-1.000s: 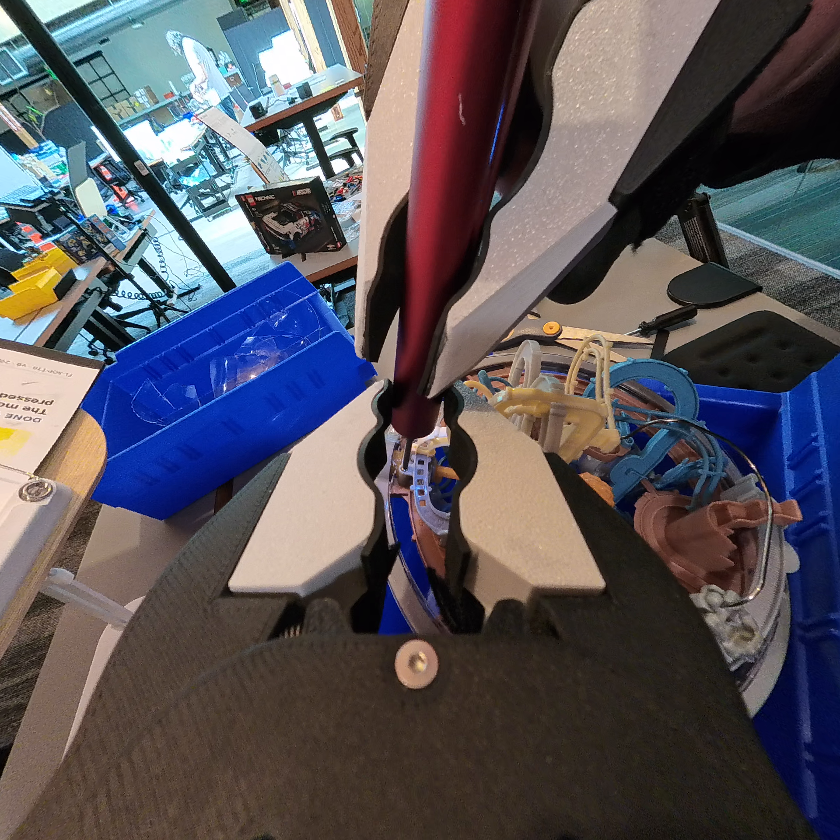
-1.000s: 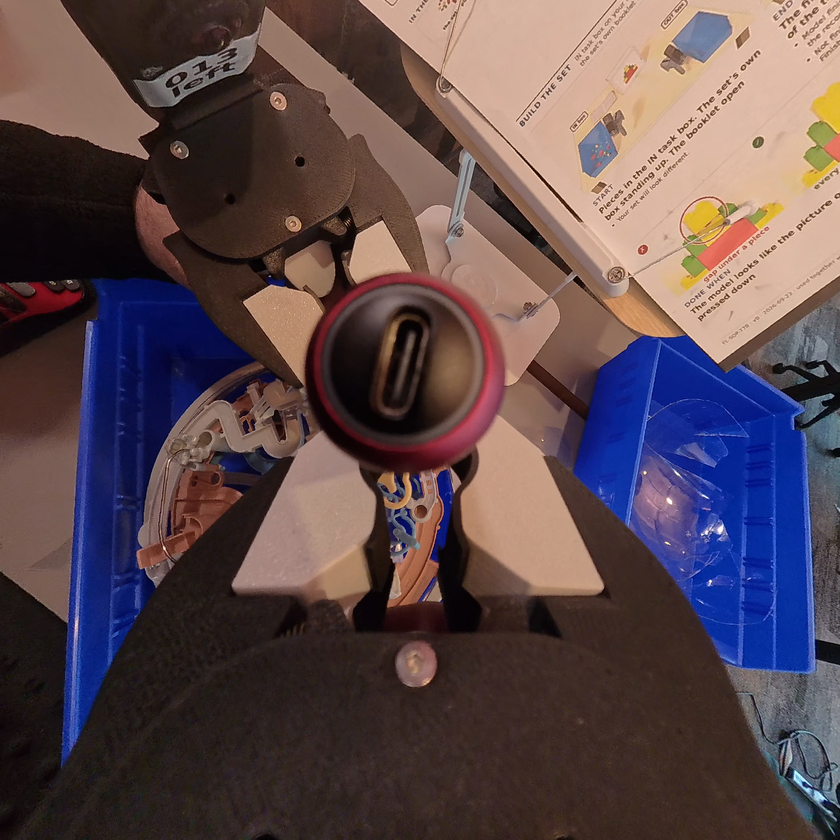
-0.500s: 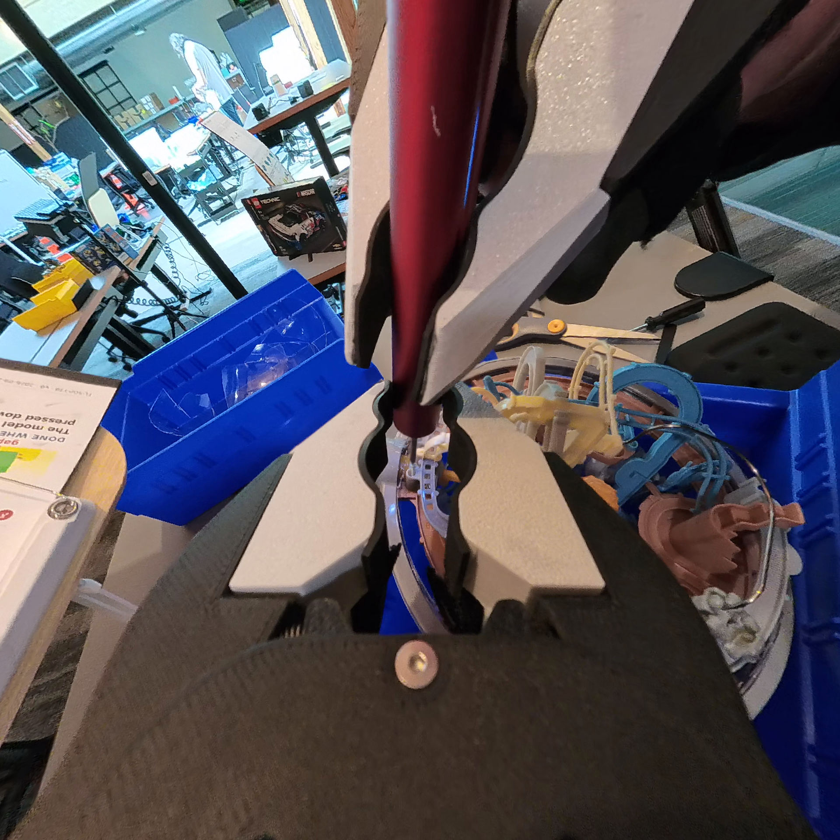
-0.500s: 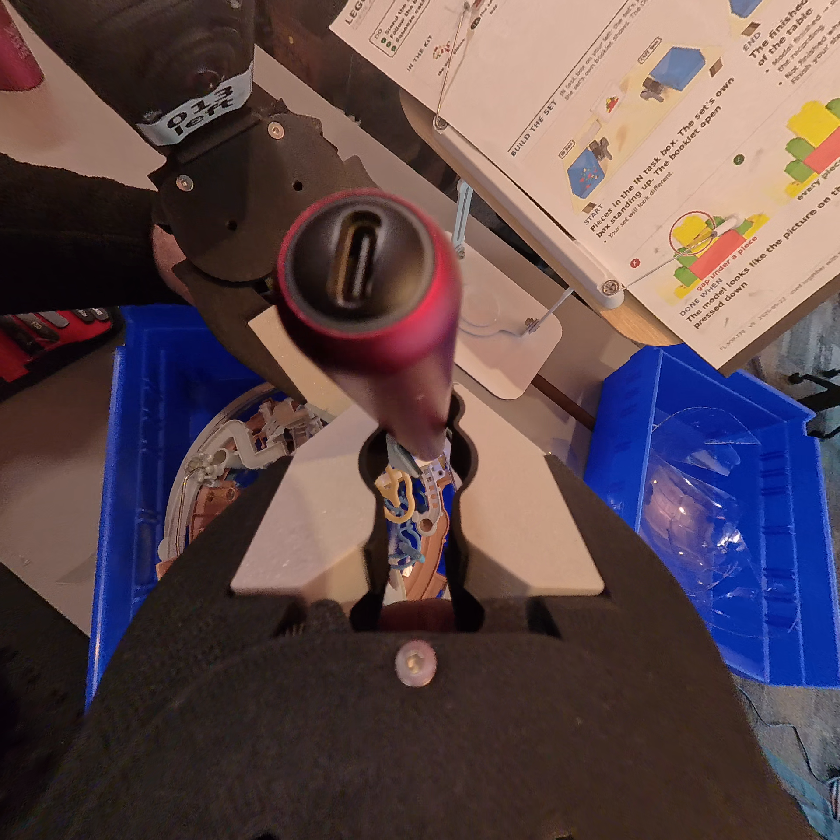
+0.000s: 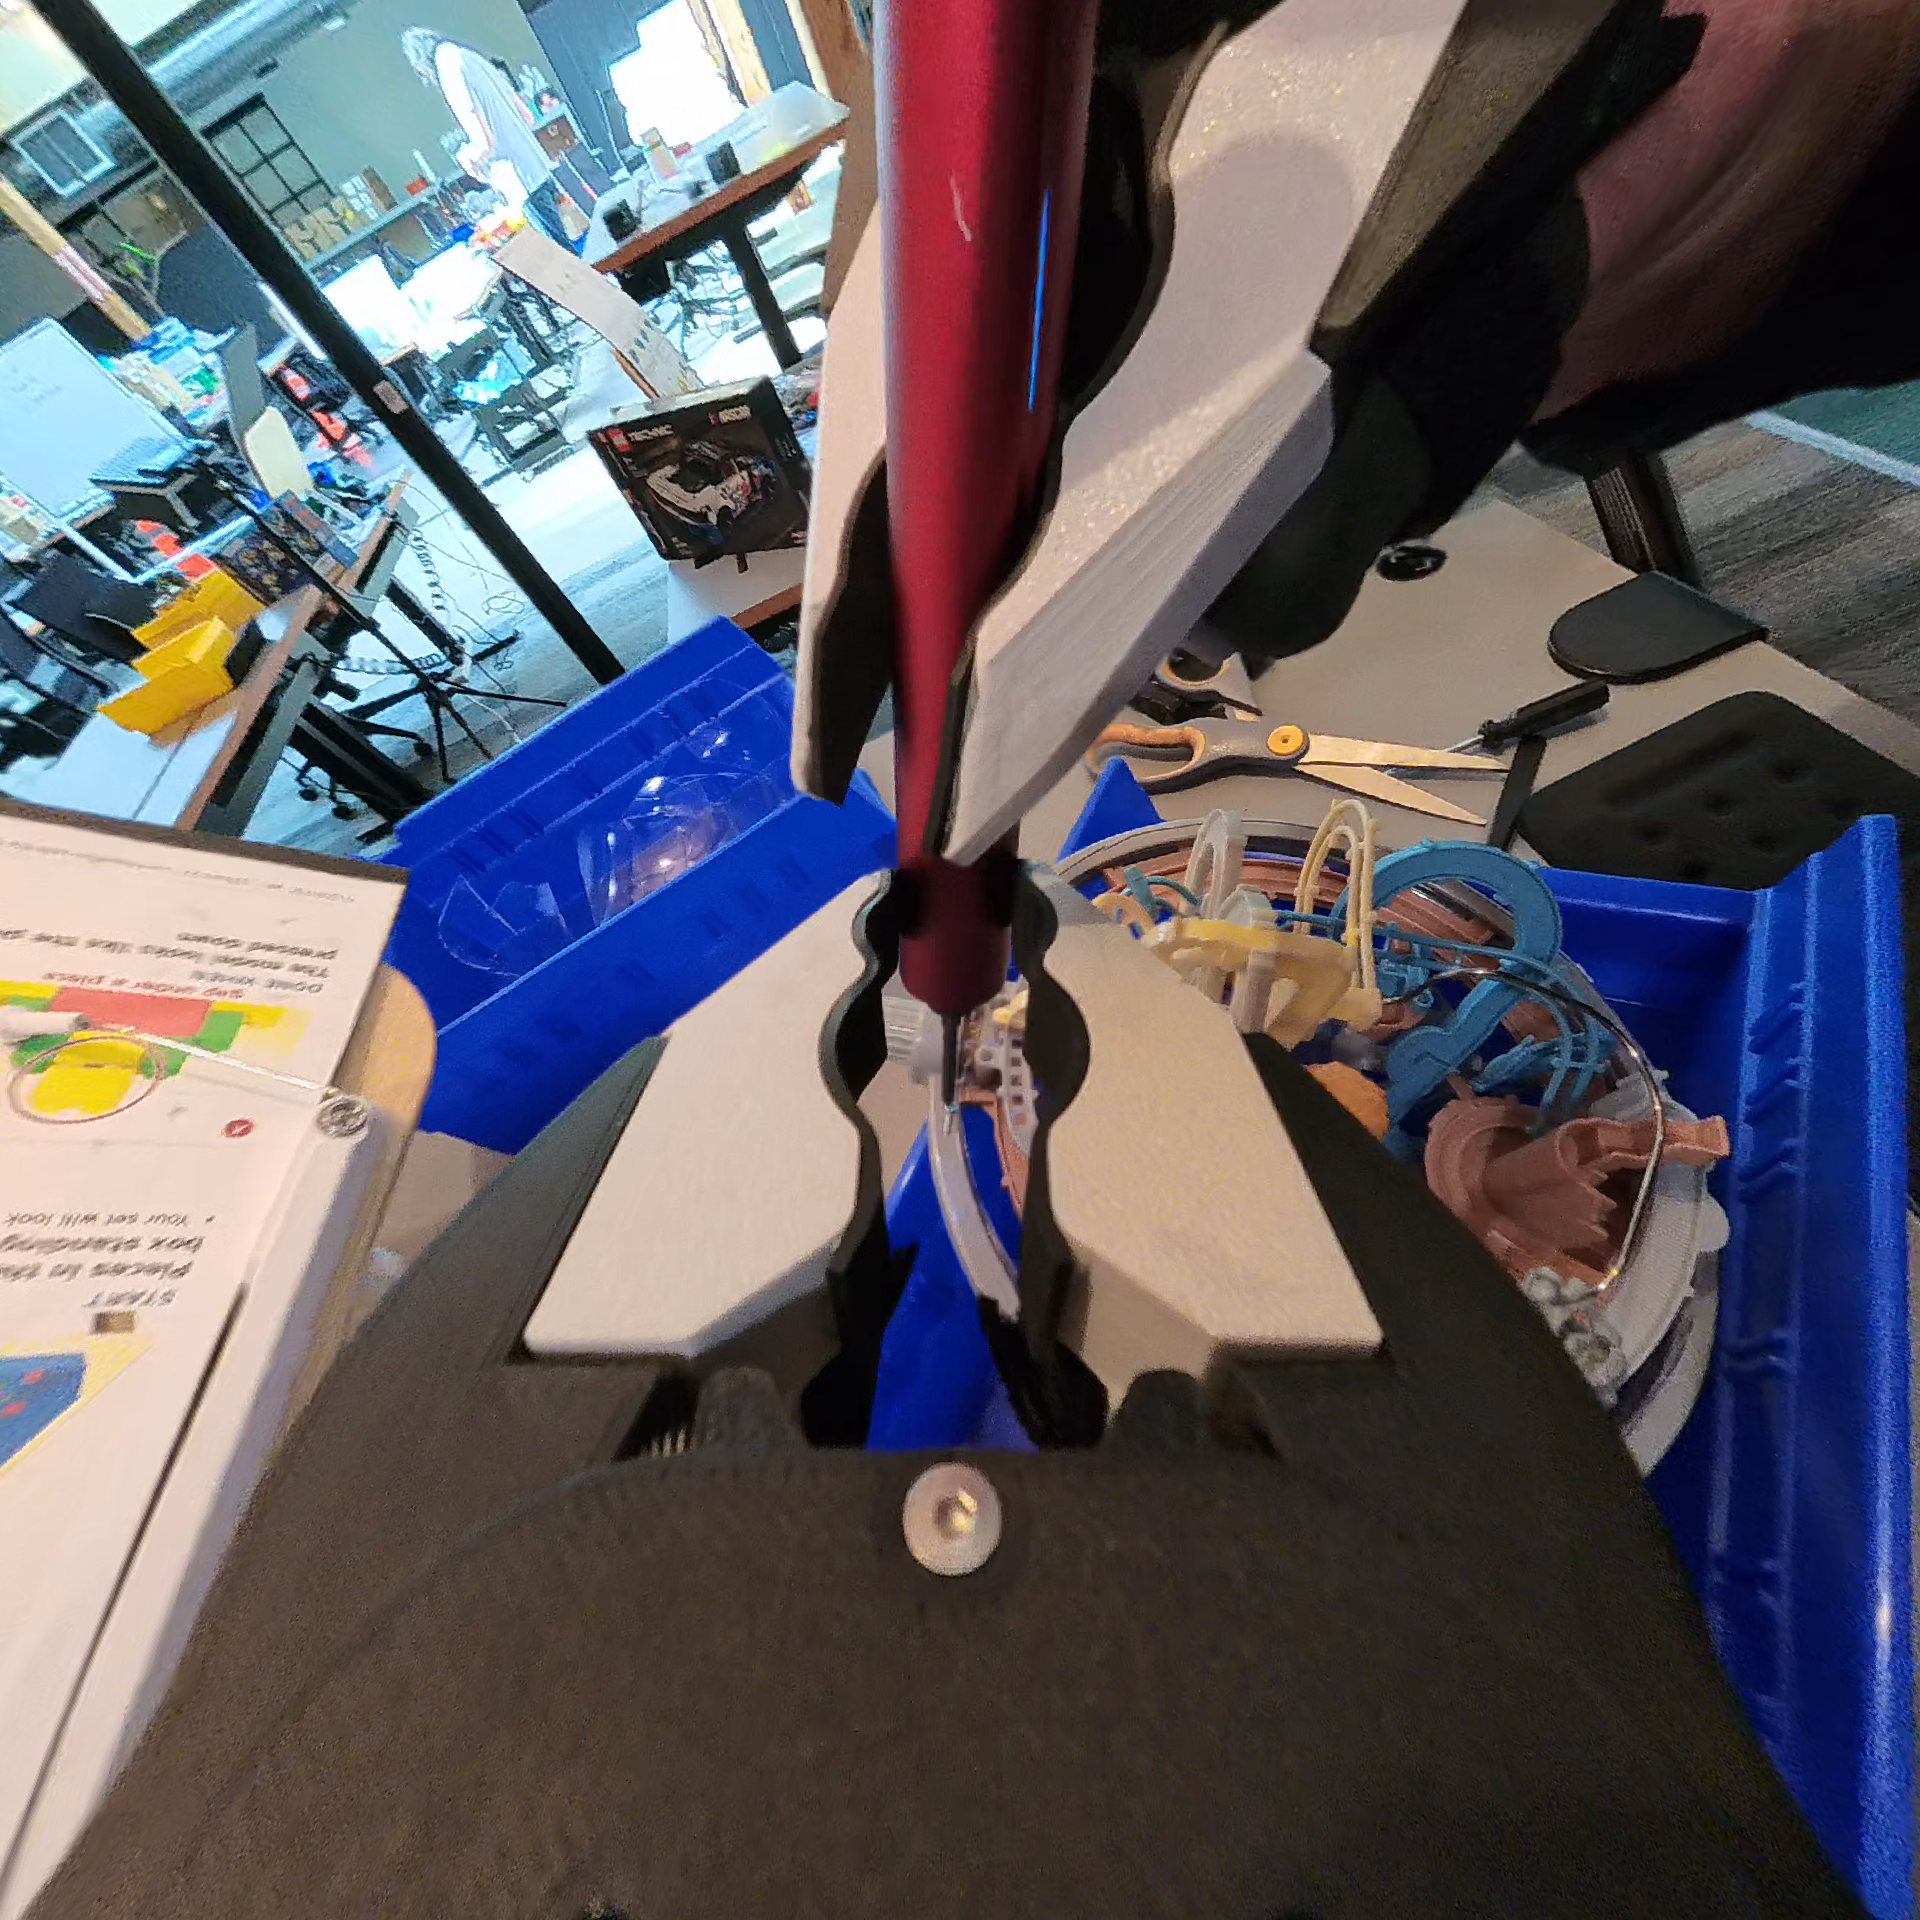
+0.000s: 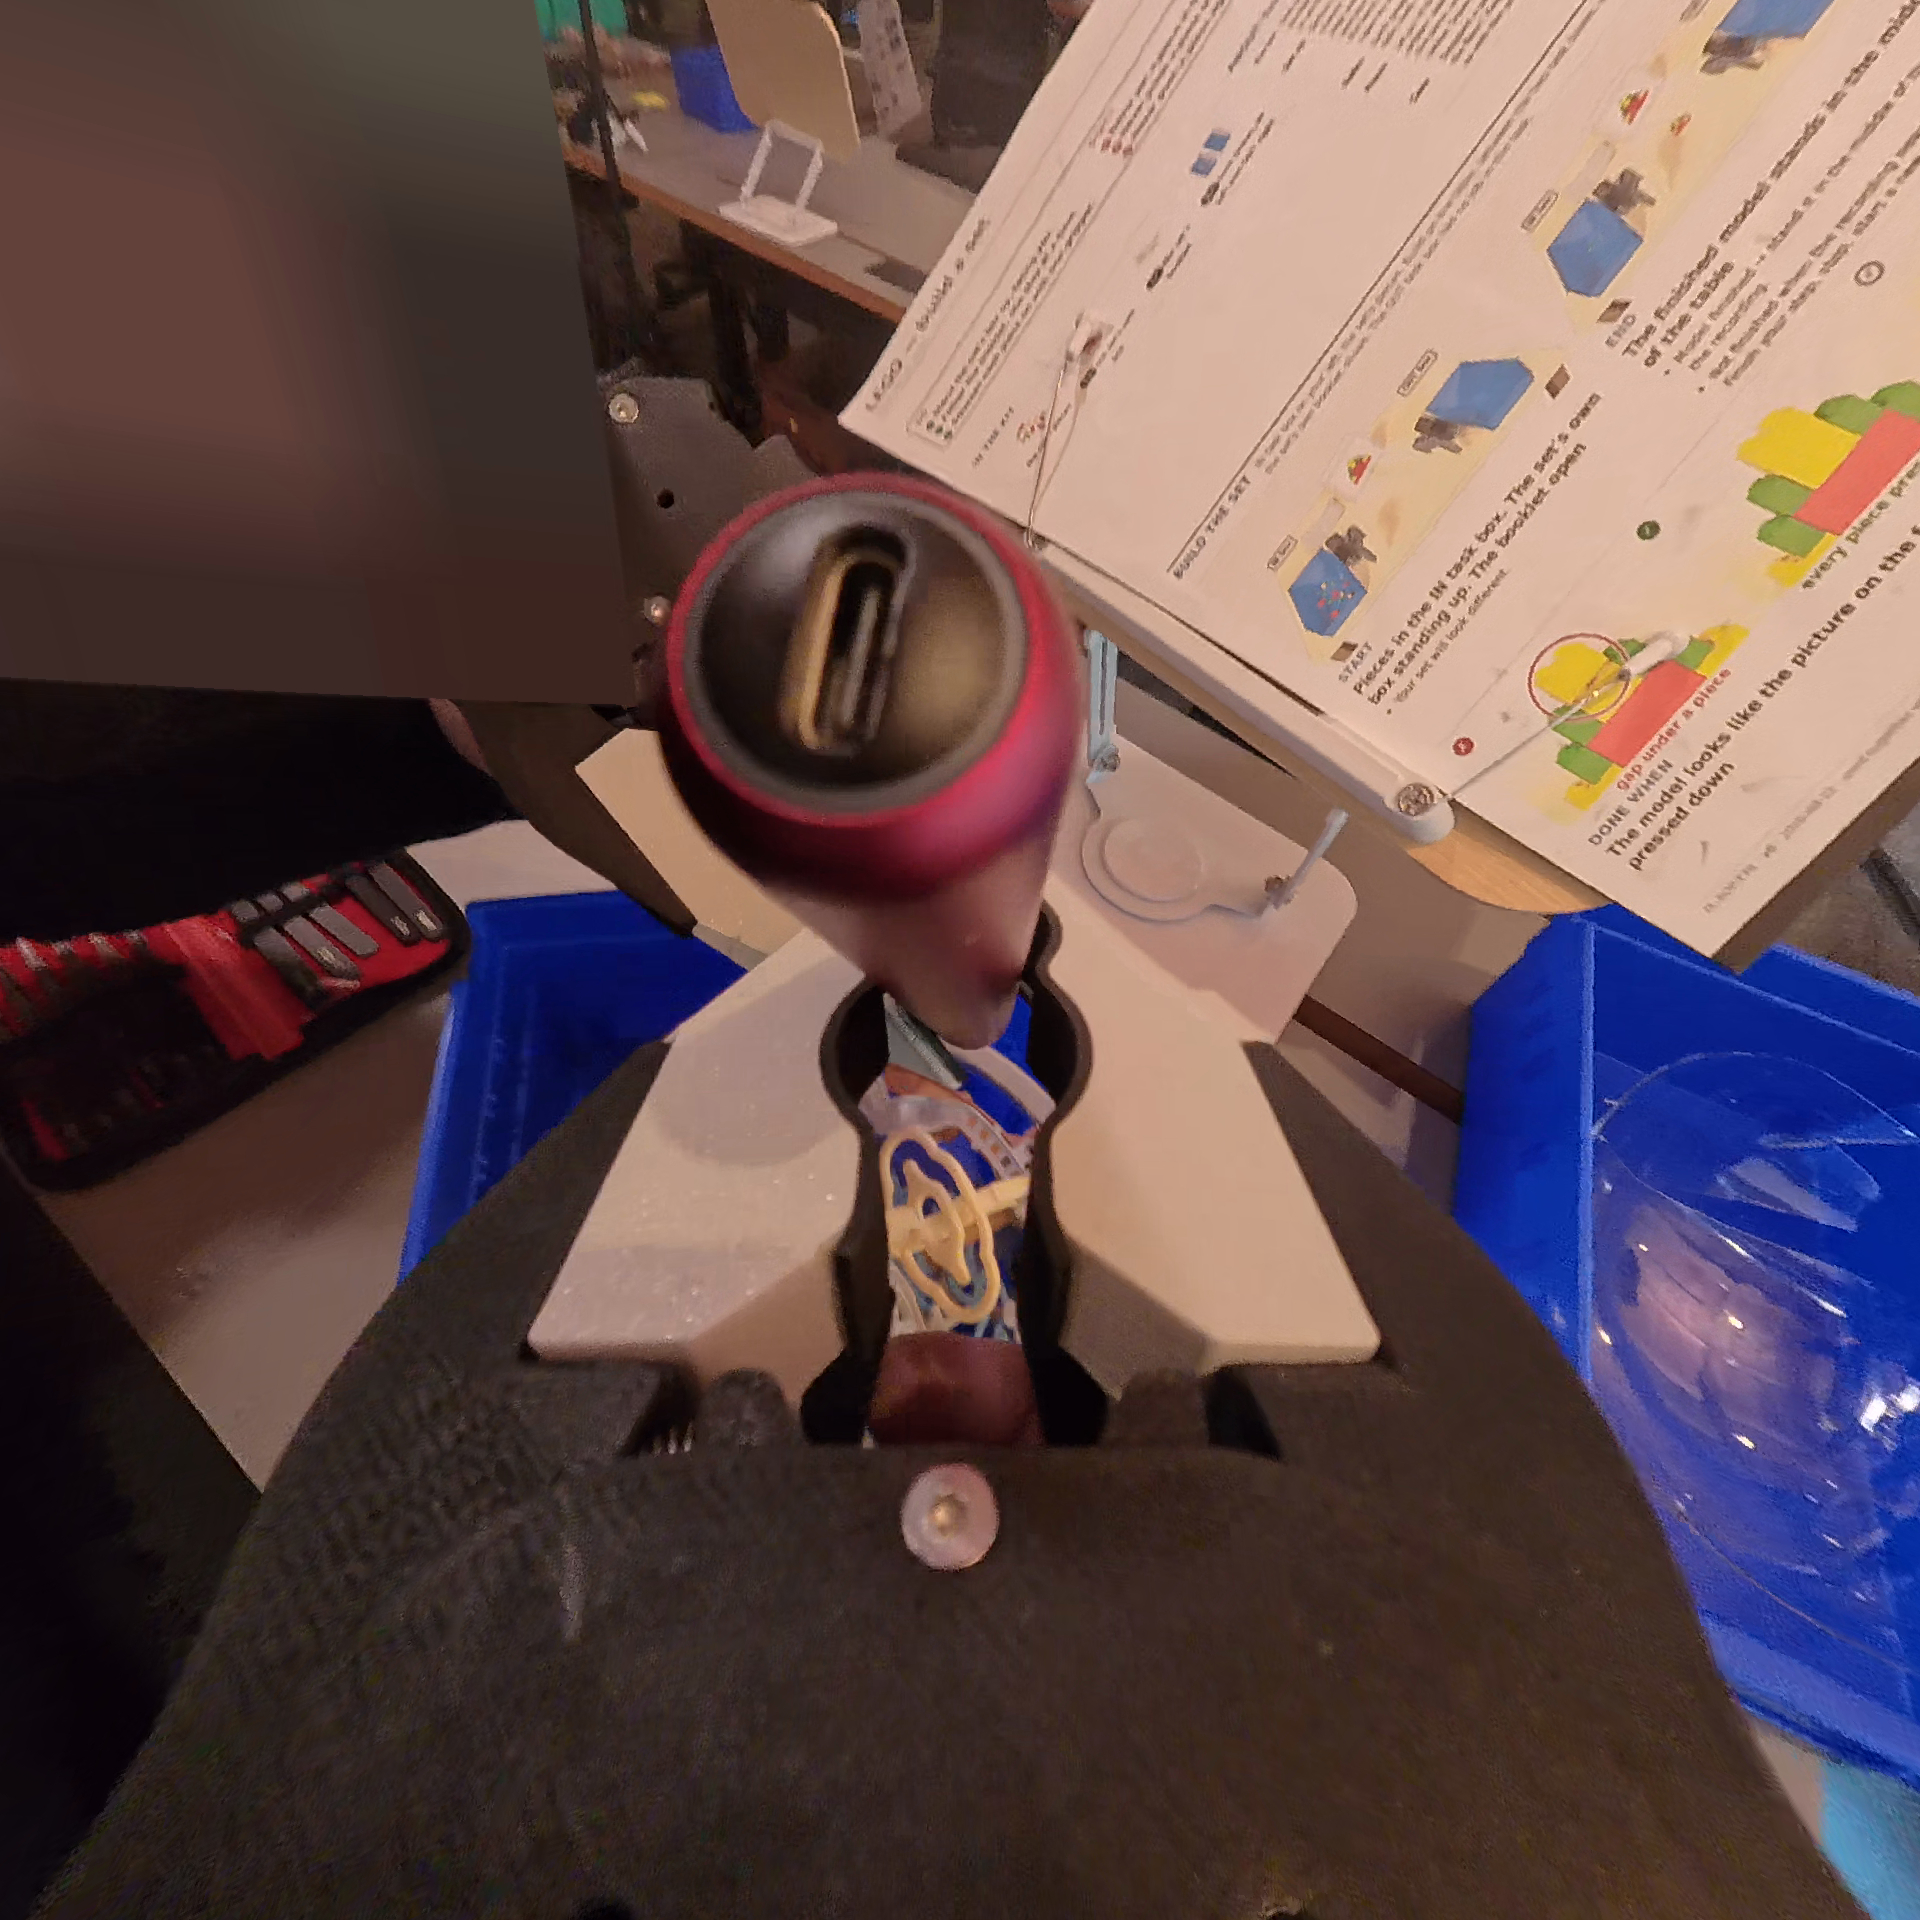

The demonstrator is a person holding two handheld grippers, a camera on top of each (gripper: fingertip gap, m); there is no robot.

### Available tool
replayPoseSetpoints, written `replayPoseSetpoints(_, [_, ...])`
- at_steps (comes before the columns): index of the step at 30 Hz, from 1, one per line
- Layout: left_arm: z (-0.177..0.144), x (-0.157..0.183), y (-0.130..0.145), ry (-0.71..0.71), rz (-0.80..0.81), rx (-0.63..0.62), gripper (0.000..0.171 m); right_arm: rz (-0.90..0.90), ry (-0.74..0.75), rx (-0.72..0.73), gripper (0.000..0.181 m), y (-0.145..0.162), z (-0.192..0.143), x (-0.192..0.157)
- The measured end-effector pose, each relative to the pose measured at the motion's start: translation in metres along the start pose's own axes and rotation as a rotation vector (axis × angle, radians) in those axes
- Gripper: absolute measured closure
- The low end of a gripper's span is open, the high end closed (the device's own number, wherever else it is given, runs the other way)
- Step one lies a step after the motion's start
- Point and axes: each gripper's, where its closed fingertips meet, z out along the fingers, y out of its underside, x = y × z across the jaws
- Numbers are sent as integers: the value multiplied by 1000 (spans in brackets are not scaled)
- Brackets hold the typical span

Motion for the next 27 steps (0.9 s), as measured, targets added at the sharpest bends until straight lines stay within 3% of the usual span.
replayPoseSetpoints(5, [-19,-8,4,-64,-6,-23,150,55,-40,84,163,-13,5,-2])
replayPoseSetpoints(9, [-39,-13,16,-100,-72,-36,138,93,-63,117,162,-17,3,-1])
replayPoseSetpoints(17, [-45,-6,50,-93,-84,-128,153,144,-124,165,163,-27,-4,-8])
replayPoseSetpoints(20, [-44,-2,47,-86,-57,-115,171,144,-128,164,162,-27,-5,-9])
replayPoseSetpoints(27, [-50,3,56,-84,-58,-146,171,155,-135,176,163,-27,-10,-10])
